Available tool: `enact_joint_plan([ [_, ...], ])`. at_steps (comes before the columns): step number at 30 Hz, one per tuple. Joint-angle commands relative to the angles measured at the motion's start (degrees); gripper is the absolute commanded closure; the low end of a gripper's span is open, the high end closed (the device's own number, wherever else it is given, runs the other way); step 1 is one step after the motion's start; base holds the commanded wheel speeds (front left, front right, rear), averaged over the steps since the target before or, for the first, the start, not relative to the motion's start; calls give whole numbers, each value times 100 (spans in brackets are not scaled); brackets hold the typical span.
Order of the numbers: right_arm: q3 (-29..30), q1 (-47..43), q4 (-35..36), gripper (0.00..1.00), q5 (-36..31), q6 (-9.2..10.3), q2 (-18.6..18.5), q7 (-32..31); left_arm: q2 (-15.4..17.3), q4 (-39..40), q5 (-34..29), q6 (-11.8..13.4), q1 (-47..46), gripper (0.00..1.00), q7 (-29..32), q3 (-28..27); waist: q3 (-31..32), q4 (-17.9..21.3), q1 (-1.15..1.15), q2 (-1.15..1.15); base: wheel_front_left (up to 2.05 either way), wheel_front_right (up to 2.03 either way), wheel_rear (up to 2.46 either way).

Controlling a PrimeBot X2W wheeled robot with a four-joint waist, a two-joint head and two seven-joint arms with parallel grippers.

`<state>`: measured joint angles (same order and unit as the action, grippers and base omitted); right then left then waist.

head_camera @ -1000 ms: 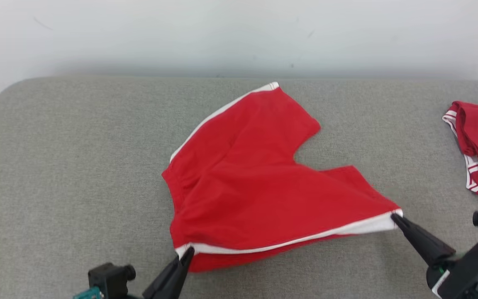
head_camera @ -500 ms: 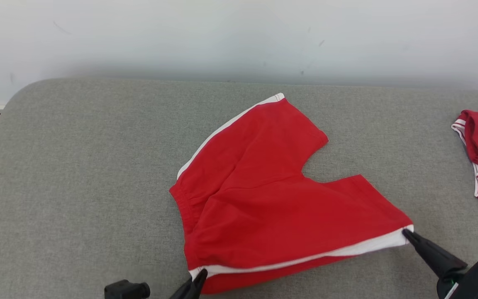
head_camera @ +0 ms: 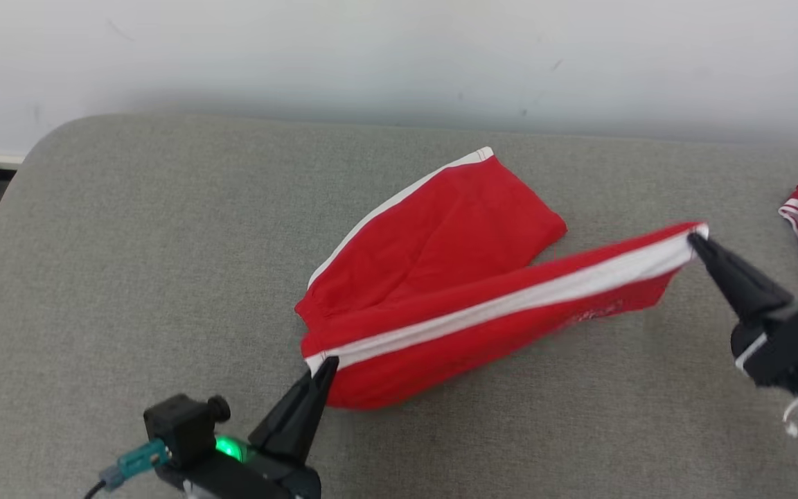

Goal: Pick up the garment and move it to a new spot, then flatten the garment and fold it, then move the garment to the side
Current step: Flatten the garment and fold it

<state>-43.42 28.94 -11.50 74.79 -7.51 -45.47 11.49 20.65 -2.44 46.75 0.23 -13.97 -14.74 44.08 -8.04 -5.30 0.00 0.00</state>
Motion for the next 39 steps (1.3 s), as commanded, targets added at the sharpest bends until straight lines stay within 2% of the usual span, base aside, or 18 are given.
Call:
enact_joint_plan([
  [1,57,193,-144,100,-86,6,55,-33,10,-84,-73,-45,-146,100,-38,-62,-115,-92,0,0,0,0,0],
  [7,30,1251,-951,100,-512,6,593,-379,-353,-575,-145,-280,-839,100,-41,-234,-510,-316,0,0,0,0,0],
  [19,-489,3256,-2484,100,-1038,6,1325,-920,-1046,-1541,-398,-660,-1899,100,-50,-514,-1367,-769,0,0,0,0,0],
  [28,-1006,3985,-3393,100,-1050,6,1721,-926,-1372,-1896,-538,-761,-2122,100,-51,-732,-1619,-1010,0,0,0,0,0],
  [39,-1510,4292,-4139,100,-933,6,1996,-799,-1548,-2179,-395,-770,-2362,100,-52,-483,-1787,-1058,0,0,0,0,0],
])
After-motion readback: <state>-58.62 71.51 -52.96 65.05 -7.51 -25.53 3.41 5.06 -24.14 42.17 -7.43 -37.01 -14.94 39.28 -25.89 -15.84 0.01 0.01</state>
